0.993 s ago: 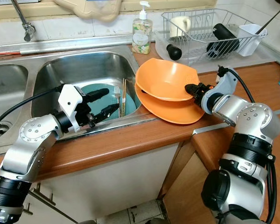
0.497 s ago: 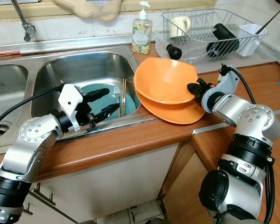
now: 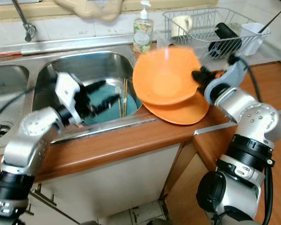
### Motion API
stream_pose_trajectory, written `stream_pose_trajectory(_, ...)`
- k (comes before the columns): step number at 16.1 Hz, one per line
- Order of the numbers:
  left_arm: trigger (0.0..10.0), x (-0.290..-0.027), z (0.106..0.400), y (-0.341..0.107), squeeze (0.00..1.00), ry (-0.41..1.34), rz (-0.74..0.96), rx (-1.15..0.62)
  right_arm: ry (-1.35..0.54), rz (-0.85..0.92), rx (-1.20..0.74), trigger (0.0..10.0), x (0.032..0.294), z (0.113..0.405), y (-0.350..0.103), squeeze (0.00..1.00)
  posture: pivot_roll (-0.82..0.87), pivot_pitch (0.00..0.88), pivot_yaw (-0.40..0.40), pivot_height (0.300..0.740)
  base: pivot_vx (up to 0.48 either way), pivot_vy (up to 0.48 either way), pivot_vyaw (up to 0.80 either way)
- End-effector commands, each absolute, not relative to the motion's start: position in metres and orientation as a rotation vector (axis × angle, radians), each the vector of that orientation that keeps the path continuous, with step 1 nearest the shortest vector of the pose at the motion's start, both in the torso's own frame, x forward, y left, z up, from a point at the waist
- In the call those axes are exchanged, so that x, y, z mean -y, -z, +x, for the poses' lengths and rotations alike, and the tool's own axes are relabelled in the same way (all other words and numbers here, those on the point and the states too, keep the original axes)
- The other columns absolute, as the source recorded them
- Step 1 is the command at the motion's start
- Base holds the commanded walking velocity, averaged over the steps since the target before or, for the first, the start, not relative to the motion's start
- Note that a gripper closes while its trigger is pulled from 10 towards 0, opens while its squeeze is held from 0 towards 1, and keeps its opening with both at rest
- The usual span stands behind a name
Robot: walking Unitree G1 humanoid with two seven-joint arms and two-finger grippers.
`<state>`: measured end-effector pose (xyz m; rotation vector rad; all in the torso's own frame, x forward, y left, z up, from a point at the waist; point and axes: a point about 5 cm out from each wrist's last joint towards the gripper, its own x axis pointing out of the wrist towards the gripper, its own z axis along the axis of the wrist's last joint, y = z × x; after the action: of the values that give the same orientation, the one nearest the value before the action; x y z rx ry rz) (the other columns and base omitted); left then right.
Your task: Kitchen organization
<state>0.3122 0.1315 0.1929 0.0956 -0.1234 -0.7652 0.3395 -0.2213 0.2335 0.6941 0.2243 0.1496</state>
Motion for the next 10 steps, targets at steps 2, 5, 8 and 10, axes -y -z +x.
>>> stream_pose_trajectory(2,10.0,-0.13,0.319,-0.192,0.0,0.76,-0.007,0.083,-0.26,0.678,-0.085,0.0,0.214,0.337,-0.263,0.0,-0.15,0.0,0.019,0.74,0.0,0.0,0.0)
stream_pose_trajectory(5,10.0,-0.124,0.327,-0.195,0.0,0.772,-0.17,0.057,-0.376,0.57,-0.034,0.0,0.197,0.33,-0.277,0.0,-0.15,0.0,0.021,0.74,0.0,0.0,0.0)
stream_pose_trajectory(8,10.0,-0.119,0.33,-0.199,0.0,0.795,-0.253,0.057,-0.42,0.482,-0.032,0.0,0.19,0.326,-0.278,0.0,-0.16,0.0,0.022,0.74,0.0,0.0,0.0)
stream_pose_trajectory(10,10.0,-0.123,0.338,-0.195,0.0,0.762,-0.341,0.028,-0.494,0.443,-0.009,0.0,0.18,0.319,-0.28,0.0,-0.16,0.0,0.024,0.74,0.0,0.0,0.0)
